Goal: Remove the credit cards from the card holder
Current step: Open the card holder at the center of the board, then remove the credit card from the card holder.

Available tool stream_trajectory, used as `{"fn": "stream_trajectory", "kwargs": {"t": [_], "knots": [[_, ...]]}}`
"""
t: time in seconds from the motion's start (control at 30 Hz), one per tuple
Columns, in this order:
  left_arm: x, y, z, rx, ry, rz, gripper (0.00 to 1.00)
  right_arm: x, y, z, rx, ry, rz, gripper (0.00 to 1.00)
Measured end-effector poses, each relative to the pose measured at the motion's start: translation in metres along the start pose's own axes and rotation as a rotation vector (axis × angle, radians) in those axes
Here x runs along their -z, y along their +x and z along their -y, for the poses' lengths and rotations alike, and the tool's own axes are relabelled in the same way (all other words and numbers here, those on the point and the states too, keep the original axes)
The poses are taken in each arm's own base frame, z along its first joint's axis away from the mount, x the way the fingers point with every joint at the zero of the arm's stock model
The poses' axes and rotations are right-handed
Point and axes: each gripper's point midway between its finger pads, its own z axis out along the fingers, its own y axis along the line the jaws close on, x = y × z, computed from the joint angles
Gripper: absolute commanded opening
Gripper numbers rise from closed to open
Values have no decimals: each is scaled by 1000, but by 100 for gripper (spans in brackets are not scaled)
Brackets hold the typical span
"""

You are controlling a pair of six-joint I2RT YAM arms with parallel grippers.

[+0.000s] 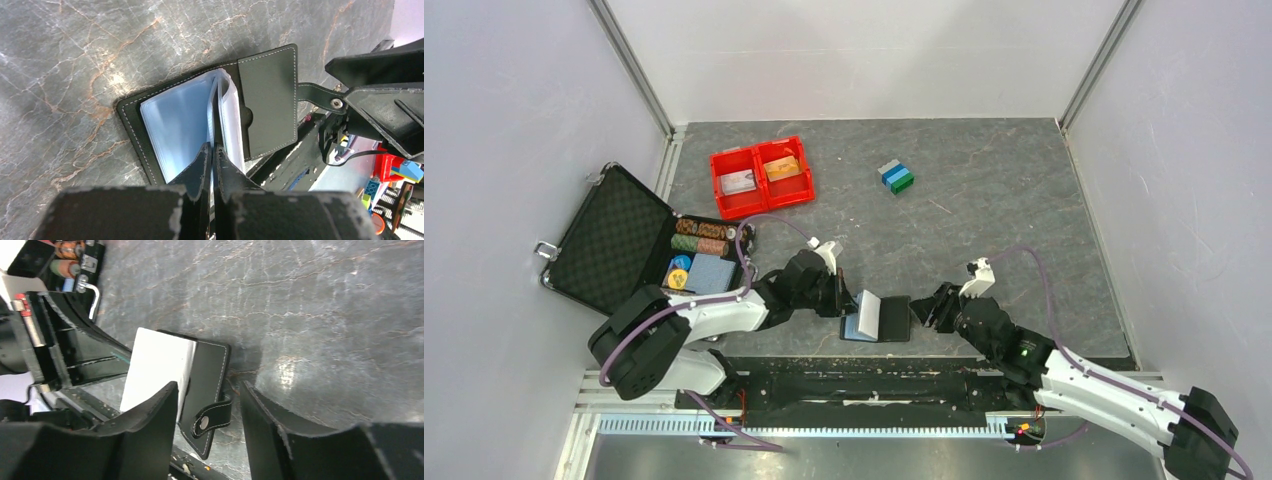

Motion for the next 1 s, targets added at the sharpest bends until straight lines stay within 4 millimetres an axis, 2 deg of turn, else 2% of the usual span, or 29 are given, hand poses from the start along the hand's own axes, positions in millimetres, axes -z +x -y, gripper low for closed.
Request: {"fn": "stream_trajectory", "kwargs": {"t": [0.1, 0.23, 0.33, 0.43, 0.7, 0.87, 1.0], "knots": [[2, -1, 5, -4, 19, 1, 2, 4, -4, 4, 54, 52, -15, 63], [8, -6, 14, -13, 47, 19, 2, 9, -27, -14, 107, 56, 0, 72], [9, -6, 17, -18, 52, 19, 2, 11, -42, -31, 133, 40, 17, 73], [9, -5, 20, -23, 45, 9, 2, 9, -46, -38, 156, 34, 9, 72], [9, -5, 24, -24, -13, 3, 2, -9, -11, -48, 162, -16, -135, 70], [9, -5, 21, 11, -53, 6, 2, -15, 11, -62, 152, -62, -194, 78], [9, -3, 18, 39, -75, 6, 2, -18, 29, -61, 148, -45, -240, 82]]}}
